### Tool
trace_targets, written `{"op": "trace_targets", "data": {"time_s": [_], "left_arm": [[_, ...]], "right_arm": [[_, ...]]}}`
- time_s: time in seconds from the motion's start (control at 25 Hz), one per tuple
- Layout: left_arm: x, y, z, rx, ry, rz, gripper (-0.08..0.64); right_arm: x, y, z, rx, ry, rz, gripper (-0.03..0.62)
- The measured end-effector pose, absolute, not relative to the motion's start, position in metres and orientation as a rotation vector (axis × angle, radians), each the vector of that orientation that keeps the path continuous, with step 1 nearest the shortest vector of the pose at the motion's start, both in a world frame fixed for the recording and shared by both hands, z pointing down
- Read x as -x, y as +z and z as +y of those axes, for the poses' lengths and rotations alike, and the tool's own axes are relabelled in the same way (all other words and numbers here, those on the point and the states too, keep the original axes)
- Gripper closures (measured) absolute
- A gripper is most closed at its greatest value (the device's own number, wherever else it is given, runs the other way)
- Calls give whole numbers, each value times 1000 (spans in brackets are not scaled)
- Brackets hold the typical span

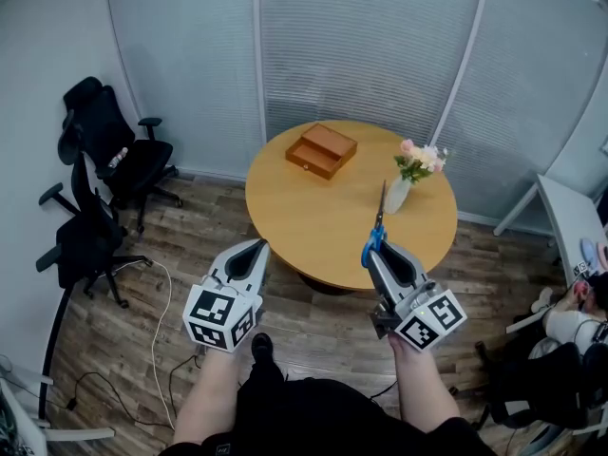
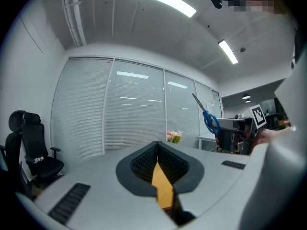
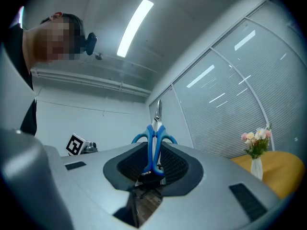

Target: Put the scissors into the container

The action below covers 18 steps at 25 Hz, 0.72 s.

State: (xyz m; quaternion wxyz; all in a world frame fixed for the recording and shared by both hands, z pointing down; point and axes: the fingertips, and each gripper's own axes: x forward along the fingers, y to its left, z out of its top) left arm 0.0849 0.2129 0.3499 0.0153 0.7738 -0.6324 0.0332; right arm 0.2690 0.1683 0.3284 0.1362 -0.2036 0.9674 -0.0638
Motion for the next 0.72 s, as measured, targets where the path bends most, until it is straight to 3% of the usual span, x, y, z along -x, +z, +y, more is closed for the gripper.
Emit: {"op": "trace_targets", "data": {"time_s": [0.72], "left_arm": [[54, 357, 108, -2445, 70, -1901, 548]], "right_arm": [[-138, 337, 60, 679, -232, 2825, 495]]}}
